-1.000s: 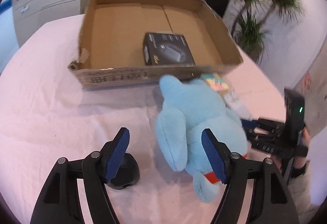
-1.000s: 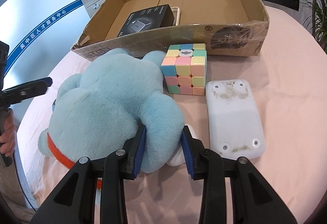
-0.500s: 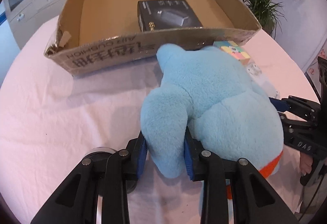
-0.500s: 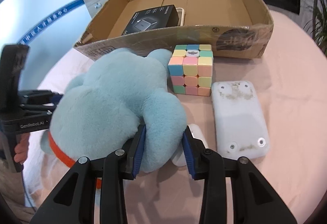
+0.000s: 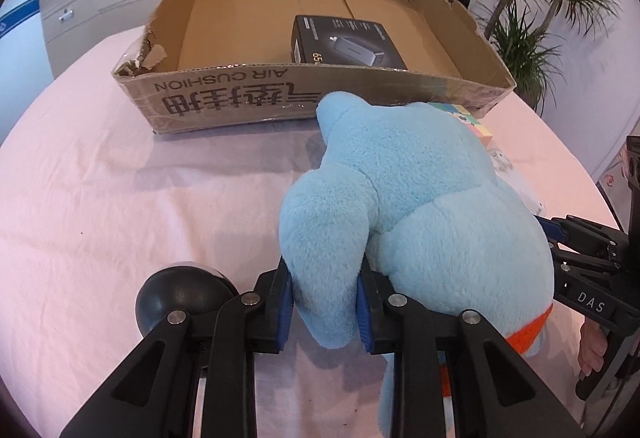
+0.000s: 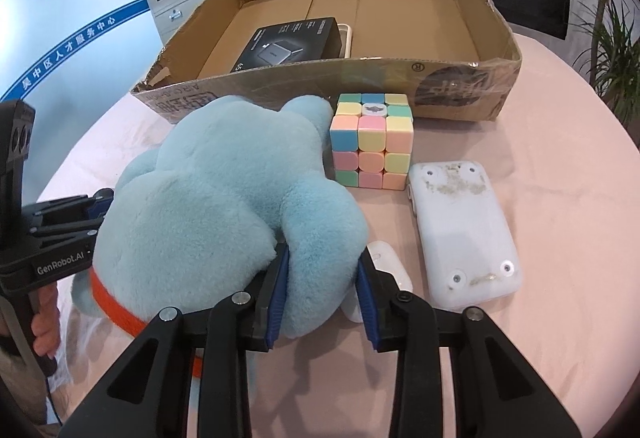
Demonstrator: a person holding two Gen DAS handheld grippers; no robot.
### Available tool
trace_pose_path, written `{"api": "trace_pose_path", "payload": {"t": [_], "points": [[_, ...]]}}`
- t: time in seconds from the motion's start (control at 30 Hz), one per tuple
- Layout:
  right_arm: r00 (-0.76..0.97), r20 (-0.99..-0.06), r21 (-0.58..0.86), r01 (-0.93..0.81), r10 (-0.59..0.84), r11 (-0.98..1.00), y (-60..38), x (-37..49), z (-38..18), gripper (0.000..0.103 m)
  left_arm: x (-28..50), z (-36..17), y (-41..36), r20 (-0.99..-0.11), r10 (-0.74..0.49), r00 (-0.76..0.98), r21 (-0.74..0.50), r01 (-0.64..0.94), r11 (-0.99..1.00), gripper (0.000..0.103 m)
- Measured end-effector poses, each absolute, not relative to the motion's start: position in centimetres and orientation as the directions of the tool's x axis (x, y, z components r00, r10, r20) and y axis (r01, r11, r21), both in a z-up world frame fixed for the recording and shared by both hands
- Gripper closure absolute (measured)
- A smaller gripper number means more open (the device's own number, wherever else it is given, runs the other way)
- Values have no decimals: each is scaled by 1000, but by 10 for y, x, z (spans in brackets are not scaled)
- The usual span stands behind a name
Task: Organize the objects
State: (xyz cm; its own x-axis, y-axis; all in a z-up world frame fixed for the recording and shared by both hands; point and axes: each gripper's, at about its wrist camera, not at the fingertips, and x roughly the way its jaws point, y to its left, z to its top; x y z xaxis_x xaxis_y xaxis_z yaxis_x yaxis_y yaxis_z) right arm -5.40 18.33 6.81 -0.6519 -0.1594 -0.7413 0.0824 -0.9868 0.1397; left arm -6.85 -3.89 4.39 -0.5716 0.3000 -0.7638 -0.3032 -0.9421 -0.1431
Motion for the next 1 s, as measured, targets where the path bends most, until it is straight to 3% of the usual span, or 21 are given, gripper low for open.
{"api": "trace_pose_path", "payload": {"t": [0.17, 0.27, 0.43, 1.0], "points": [[-698, -701, 97, 106, -144, -990, 181, -47, 66, 72, -63, 42, -40, -751, 297, -590, -138, -300, -944, 80], [-715, -687, 83, 94, -126, -992, 179, -44, 66, 72, -53, 45, -37, -717, 262, -646, -71, -306, -949, 80], [-730, -674, 119, 46, -115, -992, 181, -42, 66, 75, -53, 39, -48, -716, 287, -637, -182, -226, -957, 80], [-806, -591, 15, 35, -37, -999, 160, -28, 87, 79, -27, 58, -47, -638, 229, -735, -125, -194, -973, 80]]}}
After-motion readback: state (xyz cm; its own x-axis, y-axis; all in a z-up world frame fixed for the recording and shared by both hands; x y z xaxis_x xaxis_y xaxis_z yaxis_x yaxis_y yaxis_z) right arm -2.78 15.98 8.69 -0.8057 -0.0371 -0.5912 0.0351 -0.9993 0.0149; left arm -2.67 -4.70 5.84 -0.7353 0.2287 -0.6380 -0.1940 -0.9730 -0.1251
